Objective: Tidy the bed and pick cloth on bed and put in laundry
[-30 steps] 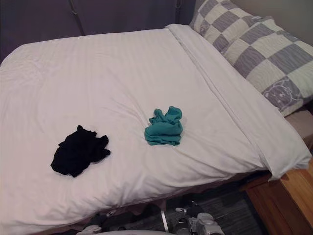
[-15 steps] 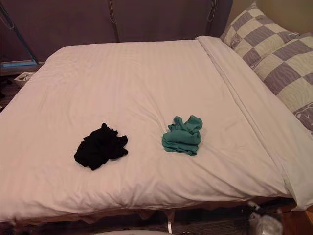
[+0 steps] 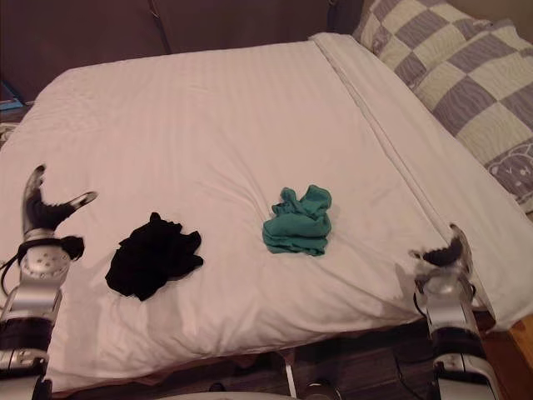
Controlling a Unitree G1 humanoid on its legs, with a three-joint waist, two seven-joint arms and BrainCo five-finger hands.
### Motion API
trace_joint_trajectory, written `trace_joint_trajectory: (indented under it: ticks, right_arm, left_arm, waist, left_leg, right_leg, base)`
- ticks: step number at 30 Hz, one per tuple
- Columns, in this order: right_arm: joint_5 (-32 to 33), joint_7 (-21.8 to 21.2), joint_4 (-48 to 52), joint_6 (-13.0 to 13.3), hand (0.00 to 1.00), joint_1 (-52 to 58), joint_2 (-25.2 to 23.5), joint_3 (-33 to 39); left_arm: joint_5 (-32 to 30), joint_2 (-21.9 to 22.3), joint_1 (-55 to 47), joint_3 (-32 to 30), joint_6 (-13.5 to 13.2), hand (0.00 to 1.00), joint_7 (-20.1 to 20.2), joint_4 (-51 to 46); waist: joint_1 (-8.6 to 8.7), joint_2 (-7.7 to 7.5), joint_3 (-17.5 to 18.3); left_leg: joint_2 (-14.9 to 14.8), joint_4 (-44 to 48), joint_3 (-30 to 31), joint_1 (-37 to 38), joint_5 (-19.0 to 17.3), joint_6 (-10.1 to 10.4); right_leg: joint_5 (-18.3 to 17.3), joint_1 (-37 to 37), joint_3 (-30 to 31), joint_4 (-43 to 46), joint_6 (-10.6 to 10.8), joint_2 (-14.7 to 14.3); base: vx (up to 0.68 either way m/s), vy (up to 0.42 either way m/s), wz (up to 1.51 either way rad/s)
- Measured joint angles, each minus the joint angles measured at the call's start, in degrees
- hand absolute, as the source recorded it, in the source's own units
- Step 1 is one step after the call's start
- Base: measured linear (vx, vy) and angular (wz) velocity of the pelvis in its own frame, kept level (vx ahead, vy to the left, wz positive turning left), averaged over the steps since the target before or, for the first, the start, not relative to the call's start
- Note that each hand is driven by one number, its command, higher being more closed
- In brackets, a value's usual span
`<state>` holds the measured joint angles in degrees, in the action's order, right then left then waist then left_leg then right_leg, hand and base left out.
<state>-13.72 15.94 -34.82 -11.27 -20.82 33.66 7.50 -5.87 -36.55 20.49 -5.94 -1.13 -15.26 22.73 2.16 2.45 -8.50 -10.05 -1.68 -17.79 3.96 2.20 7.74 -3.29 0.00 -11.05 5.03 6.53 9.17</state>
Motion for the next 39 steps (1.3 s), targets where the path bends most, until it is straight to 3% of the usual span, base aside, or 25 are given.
trace_joint_trajectory:
  ticks: [4, 6, 12, 14, 17, 22, 26, 30, 31, 35, 39]
  right_arm:
    - [0.21, -0.36, 0.35, 1.29, 0.00, -11.25, 0.90, -2.18]
    - [0.87, -0.53, 2.92, 1.69, 0.00, -13.28, 1.26, -4.22]
    - [1.33, -1.29, 10.81, 1.07, 0.00, -13.25, 1.49, -6.01]
    - [1.31, -1.28, 11.98, 0.75, 0.00, -13.25, 1.49, -6.01]
    - [1.30, -1.29, 13.47, -0.07, 0.00, -12.59, 1.48, -6.00]
    - [1.37, -1.19, 15.92, -2.21, 0.00, -6.88, 1.16, -4.95]
    - [1.43, -1.05, 15.29, -3.04, 0.00, -3.63, 0.08, -2.93]
    - [1.89, -1.12, 12.95, -3.06, 0.00, -3.39, -1.31, -2.84]
    - [1.90, -1.12, 12.96, -3.05, 0.00, -3.39, -1.78, -2.84]
    - [1.97, -1.39, 11.46, -2.82, 0.00, -4.16, -2.13, -2.76]
    - [2.13, -2.48, 9.05, -2.59, 0.00, -10.47, -1.49, -4.09]
  left_arm:
    - [-0.20, -0.08, 10.27, 6.62, 1.05, 0.00, 4.14, 2.88]
    - [-1.20, 0.17, 12.28, 8.37, 2.85, 0.00, 5.64, 3.40]
    - [-1.72, 4.16, 9.69, 10.38, 10.81, 0.00, 7.56, 5.29]
    - [-1.71, 4.81, 8.38, 10.36, 11.95, 0.00, 7.04, 5.28]
    - [-1.72, 5.91, 5.82, 9.46, 11.80, 0.00, 3.57, 4.32]
    - [-4.10, 8.66, -2.39, 2.55, 10.73, 0.00, -2.84, -3.92]
    - [-7.30, 8.85, -6.18, -1.13, 10.33, 0.00, -4.95, -7.40]
    - [-8.03, 8.88, -10.26, -4.49, 10.71, 0.00, -4.44, -7.96]
    - [-8.36, 8.90, -11.07, -4.96, 10.83, 1.00, -3.69, -8.07]
    - [-8.40, 9.79, -11.64, -3.24, 10.84, 1.00, 2.31, -4.67]
    - [-10.53, 10.40, -8.51, -2.48, 8.98, 1.00, 2.99, 2.11]
  waist:
    - [0.17, 0.12, -5.90]
    - [0.24, -0.82, -8.74]
    - [0.77, -1.23, -11.83]
    - [0.74, -1.24, -11.83]
    - [0.30, -1.20, -11.86]
    - [-0.10, -0.73, -12.11]
    - [-1.02, 0.02, -12.52]
    - [-1.93, 1.09, -12.95]
    - [-2.06, 1.13, -12.96]
    - [-3.30, 1.11, -13.00]
    - [-3.49, 1.17, -14.10]
  left_leg:
    - [-0.73, 1.74, -1.39, -3.74, 0.23, -0.34]
    - [-0.96, 2.36, -1.95, -4.61, 0.22, -0.35]
    - [-0.98, 2.87, -2.74, -5.70, 0.10, -0.51]
    - [-1.01, 3.66, -2.67, -6.33, -0.19, -0.92]
    - [-0.96, 5.16, -2.15, -6.92, -0.27, -1.06]
    - [-0.98, 6.77, 2.10, -8.11, -0.33, -1.17]
    - [-0.93, 6.65, 3.78, -9.14, -0.33, -1.17]
    - [-0.93, 6.26, 4.69, -9.23, -0.32, -1.18]
    - [-0.93, 5.92, 4.77, -9.24, -0.32, -1.19]
    - [-0.83, 5.42, 5.22, -11.69, -0.25, -1.30]
    - [-0.77, 5.72, 4.95, -13.25, 0.40, -2.09]
  right_leg:
    - [2.06, -4.46, 2.21, 0.34, -0.81, -0.65]
    - [2.49, -6.21, 3.73, 0.87, -1.03, -0.90]
    - [2.76, -8.09, 4.96, 1.77, -1.04, -0.94]
    - [2.76, -8.35, 4.92, 1.78, -1.04, -0.86]
    - [2.76, -7.91, 4.70, 1.84, -1.04, -0.50]
    - [2.38, -6.05, 1.48, 1.77, -0.77, -0.12]
    - [1.70, -5.73, 0.01, 1.85, -0.63, -0.06]
    - [0.76, -6.18, -0.29, 3.41, -0.35, -0.01]
    - [0.68, -6.55, -0.27, 3.76, -0.37, -0.03]
    - [0.69, -10.22, -0.24, 5.94, -0.36, 0.15]
    - [1.17, -12.53, 0.58, 7.05, -0.59, 0.15]
  base:
    - [-0.11, -0.010, -0.24]
    - [-0.09, -0.005, -0.26]
    - [-0.01, 0.006, -0.09]
    - [0.01, 0.007, 0.02]
    - [0.02, 0.012, 0.08]
    - [0.00, -0.004, 0.29]
    - [-0.03, 0.007, 0.28]
    - [-0.07, 0.003, 0.12]
    - [-0.07, 0.007, 0.04]
    - [-0.08, 0.020, 0.04]
    - [-0.07, 0.010, -0.05]
